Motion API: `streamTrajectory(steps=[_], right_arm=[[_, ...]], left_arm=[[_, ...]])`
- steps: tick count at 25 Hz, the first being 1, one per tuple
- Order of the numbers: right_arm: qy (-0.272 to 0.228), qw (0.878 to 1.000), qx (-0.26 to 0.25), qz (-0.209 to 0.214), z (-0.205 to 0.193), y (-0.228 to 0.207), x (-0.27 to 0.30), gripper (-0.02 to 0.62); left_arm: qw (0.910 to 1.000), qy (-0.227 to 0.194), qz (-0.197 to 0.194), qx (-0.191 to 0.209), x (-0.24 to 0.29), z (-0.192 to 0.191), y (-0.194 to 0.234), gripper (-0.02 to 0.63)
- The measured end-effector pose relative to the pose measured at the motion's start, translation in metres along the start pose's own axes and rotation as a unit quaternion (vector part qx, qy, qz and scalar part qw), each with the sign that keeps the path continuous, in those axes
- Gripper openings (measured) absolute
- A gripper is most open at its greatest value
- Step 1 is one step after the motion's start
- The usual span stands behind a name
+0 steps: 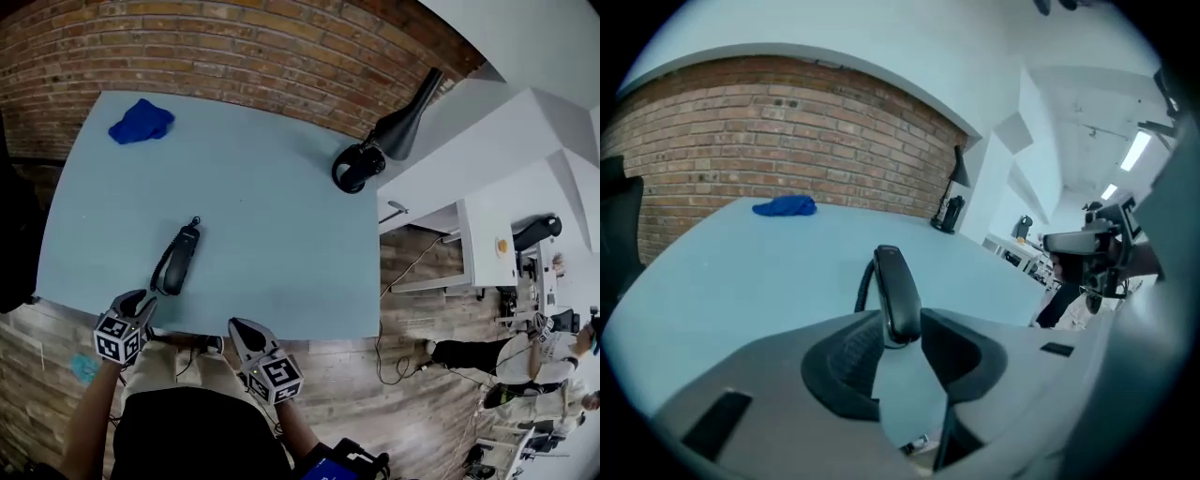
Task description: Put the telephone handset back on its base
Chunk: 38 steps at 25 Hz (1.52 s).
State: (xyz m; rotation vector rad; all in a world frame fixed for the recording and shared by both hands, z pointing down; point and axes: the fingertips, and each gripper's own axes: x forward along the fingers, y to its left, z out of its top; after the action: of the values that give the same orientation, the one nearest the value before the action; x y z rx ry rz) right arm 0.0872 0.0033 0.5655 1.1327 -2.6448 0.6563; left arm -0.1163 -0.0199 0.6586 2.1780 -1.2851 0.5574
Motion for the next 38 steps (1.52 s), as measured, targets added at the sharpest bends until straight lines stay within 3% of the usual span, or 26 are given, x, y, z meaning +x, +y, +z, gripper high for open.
streamTrajectory(steps=[3,6,9,13,16,19,22,29,35,38], right_arm=[[-0.012,0.999,-0.028,0.033,0.033,0.025,0.038,0.018],[-0.057,0.995,-0.052,0.069,0.092,0.052,0.076,0.018],[-0.112,0.985,-0.092,0.094,0.16,0.082,0.104,0.018],[-0.189,0.964,-0.13,0.134,0.239,0.137,0.115,0.018],[-0.229,0.948,-0.161,0.152,0.274,0.176,0.109,0.018],[-0.257,0.932,-0.212,0.144,0.283,0.2,0.1,0.018],[-0.255,0.927,-0.241,0.134,0.272,0.21,0.102,0.018],[-0.172,0.965,-0.18,0.084,0.189,0.185,0.141,0.018],[-0.097,0.98,-0.169,0.047,0.122,0.148,0.166,0.017],[-0.073,0.985,-0.155,0.027,0.101,0.138,0.172,0.017]], left_arm=[[0.997,-0.071,0.027,0.01,-0.033,0.044,0.019,0.05],[0.9874,-0.153,0.035,0.022,-0.067,0.11,0.04,0.041],[0.9696,-0.24,0.017,0.047,-0.108,0.184,0.047,0.041],[0.9375,-0.33,-0.021,0.108,-0.172,0.263,0.038,0.041],[0.917,-0.371,-0.044,0.141,-0.206,0.295,0.032,0.041],[0.9077,-0.386,-0.058,0.154,-0.217,0.302,0.03,0.041],[0.909,-0.378,-0.07,0.16,-0.214,0.29,0.034,0.041],[0.932,-0.315,-0.091,0.154,-0.183,0.24,0.054,0.041],[0.9606,-0.241,-0.069,0.12,-0.122,0.178,0.097,0.029],[0.9692,-0.209,-0.073,0.108,-0.102,0.152,0.111,0.029]])
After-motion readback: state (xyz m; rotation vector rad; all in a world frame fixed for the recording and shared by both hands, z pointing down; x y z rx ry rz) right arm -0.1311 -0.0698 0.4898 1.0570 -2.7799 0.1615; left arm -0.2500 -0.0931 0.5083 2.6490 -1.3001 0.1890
